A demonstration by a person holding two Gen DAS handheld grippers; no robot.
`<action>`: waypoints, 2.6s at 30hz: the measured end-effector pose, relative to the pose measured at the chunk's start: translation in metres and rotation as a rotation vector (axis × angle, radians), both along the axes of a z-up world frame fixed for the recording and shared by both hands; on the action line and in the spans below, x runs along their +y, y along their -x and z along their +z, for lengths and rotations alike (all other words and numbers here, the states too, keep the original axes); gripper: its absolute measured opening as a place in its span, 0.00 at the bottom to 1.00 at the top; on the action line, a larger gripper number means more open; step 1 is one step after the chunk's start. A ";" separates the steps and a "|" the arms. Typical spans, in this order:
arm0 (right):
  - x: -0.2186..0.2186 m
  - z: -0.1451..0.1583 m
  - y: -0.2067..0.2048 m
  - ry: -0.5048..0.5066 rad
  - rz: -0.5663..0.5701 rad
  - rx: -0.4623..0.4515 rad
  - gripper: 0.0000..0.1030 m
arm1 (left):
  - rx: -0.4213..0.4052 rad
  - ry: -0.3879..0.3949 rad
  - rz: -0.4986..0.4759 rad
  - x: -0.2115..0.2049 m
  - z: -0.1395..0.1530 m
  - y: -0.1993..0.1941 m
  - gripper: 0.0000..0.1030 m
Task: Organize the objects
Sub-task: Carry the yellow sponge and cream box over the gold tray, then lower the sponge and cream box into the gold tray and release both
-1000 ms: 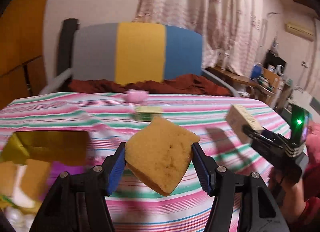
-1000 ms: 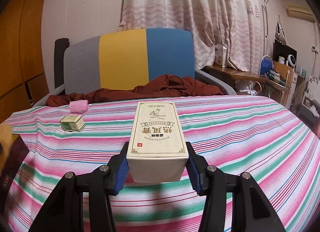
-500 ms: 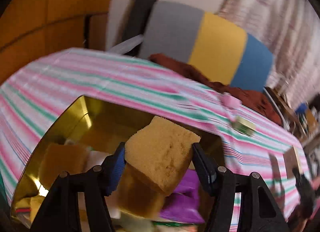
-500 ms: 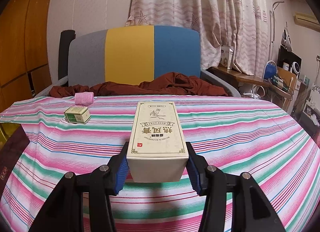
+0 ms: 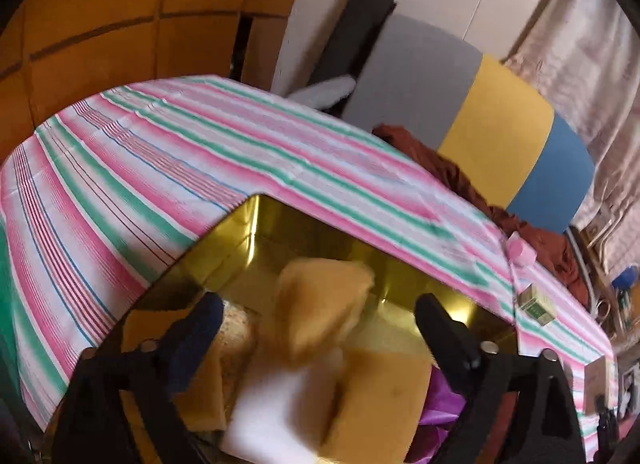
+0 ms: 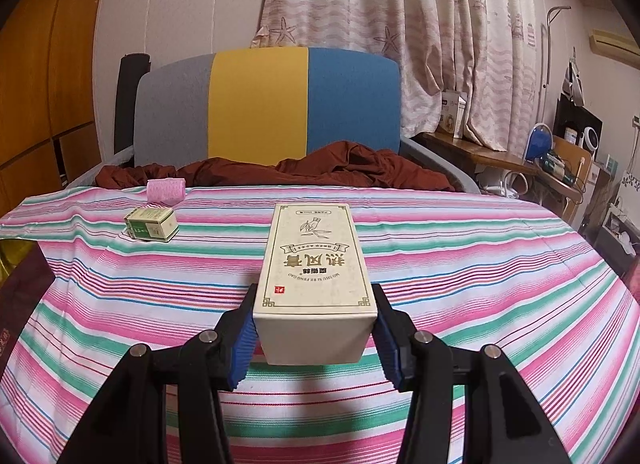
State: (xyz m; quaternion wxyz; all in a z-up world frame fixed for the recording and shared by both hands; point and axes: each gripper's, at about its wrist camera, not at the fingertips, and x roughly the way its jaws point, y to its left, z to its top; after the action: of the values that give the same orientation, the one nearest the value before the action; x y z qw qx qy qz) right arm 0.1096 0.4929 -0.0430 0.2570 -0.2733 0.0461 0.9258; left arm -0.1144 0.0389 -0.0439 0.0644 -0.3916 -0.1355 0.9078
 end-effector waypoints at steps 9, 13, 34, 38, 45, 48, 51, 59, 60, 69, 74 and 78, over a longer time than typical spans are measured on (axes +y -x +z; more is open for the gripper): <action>-0.038 0.015 0.004 0.041 0.101 0.034 0.50 | 0.093 -0.016 -0.031 0.004 0.021 -0.047 0.99; -0.067 0.023 0.010 0.070 0.175 0.064 0.50 | 0.119 -0.030 -0.072 0.008 0.027 -0.071 0.99; -0.246 0.059 0.123 0.007 0.834 -0.069 0.50 | 0.011 -0.138 -0.084 -0.012 0.002 -0.118 1.00; -0.274 0.049 0.155 -0.057 0.958 -0.179 0.50 | 0.016 -0.122 -0.092 -0.012 0.000 -0.123 1.00; -0.310 0.030 0.186 -0.166 1.141 -0.294 0.50 | 0.000 -0.137 -0.092 -0.015 -0.001 -0.125 1.00; -0.325 0.020 0.198 -0.212 1.149 -0.328 0.52 | 0.005 -0.112 -0.093 -0.014 0.000 -0.125 1.00; -0.325 0.021 0.208 -0.187 1.121 -0.323 0.54 | 0.004 -0.092 -0.088 -0.013 0.002 -0.125 1.00; -0.264 0.036 0.187 -0.020 0.933 -0.223 0.55 | -0.022 -0.091 -0.096 -0.005 0.001 -0.129 1.00; -0.251 0.036 0.182 0.009 0.882 -0.212 0.55 | -0.025 -0.092 -0.099 -0.003 0.001 -0.130 1.00; -0.170 0.017 0.152 0.254 0.628 -0.191 0.55 | -0.018 -0.053 -0.179 0.033 0.006 -0.142 1.00; -0.137 0.001 0.134 0.289 0.525 -0.195 0.55 | -0.007 -0.030 -0.229 0.055 0.014 -0.148 1.00; -0.108 -0.006 0.122 0.313 0.432 -0.178 0.55 | 0.001 -0.007 -0.274 0.078 0.019 -0.148 1.00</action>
State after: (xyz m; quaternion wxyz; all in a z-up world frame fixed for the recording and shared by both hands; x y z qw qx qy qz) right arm -0.0122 0.3846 -0.0490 0.0113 -0.3933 0.1066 0.9131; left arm 0.0338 0.1171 -0.0245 0.1890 -0.4058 -0.0838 0.8903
